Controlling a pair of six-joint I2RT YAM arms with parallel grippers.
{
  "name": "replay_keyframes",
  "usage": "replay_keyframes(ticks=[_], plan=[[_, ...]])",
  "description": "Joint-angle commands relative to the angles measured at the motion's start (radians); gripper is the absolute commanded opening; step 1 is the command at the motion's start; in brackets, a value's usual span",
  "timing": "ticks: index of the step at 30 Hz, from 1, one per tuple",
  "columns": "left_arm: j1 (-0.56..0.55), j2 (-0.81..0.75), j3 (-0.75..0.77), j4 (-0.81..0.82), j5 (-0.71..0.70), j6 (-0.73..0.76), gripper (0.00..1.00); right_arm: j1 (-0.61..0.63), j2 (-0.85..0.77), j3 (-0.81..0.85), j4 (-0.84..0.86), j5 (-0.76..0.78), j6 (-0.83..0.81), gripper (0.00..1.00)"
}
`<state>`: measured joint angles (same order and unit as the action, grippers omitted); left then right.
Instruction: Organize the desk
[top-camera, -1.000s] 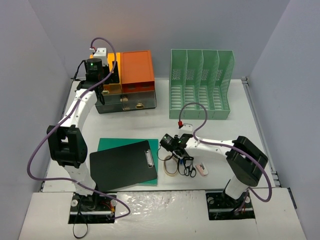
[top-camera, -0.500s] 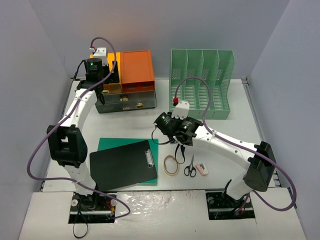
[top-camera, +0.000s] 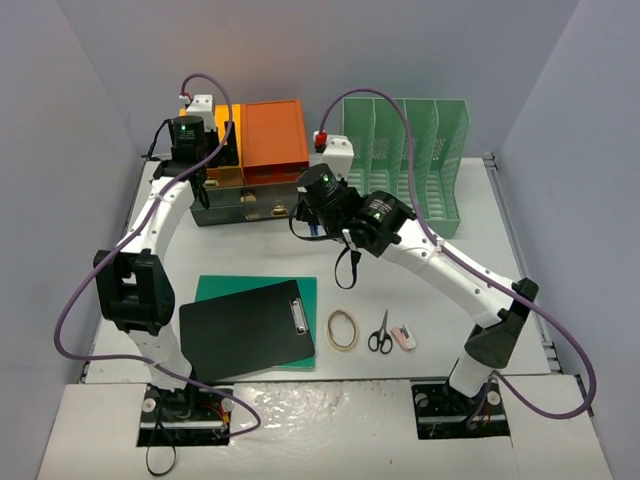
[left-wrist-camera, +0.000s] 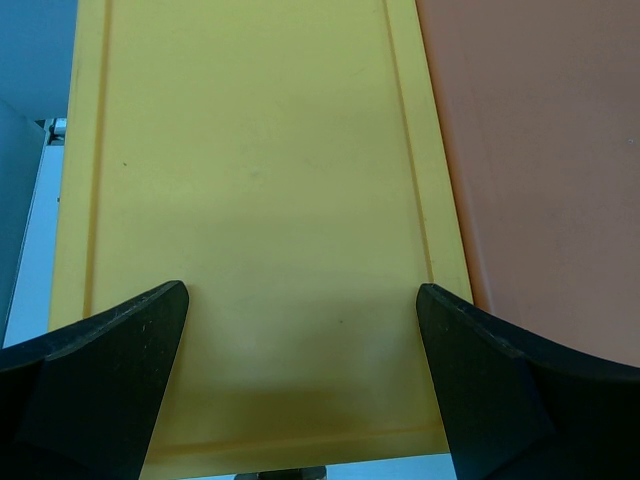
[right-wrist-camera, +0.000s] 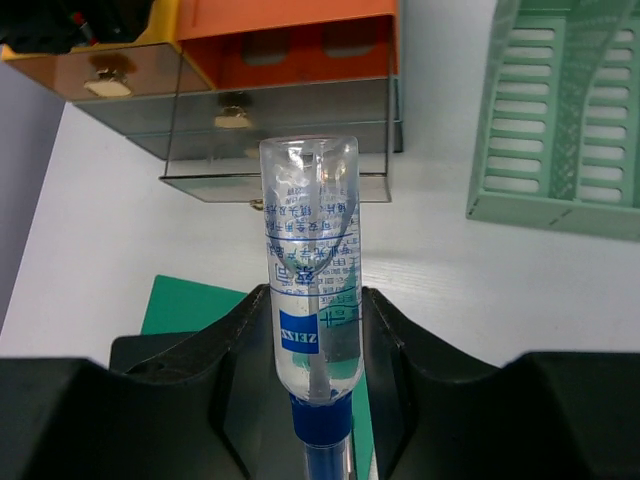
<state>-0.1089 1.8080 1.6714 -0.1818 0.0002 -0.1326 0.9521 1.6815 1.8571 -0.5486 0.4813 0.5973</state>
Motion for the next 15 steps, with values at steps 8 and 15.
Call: replay_keyframes(ticks=[8, 15], plan=[[0.002, -0.005, -0.04, -0.167, 0.0, 0.041, 0.97, -0.114, 0.075, 0.146, 0.086, -0.324, -0.142, 0.0], [0.002, -0.009, -0.047, -0.165, 0.0, 0.036, 0.97, -0.172, 0.124, 0.21, 0.136, -0.536, -0.159, 0.0]])
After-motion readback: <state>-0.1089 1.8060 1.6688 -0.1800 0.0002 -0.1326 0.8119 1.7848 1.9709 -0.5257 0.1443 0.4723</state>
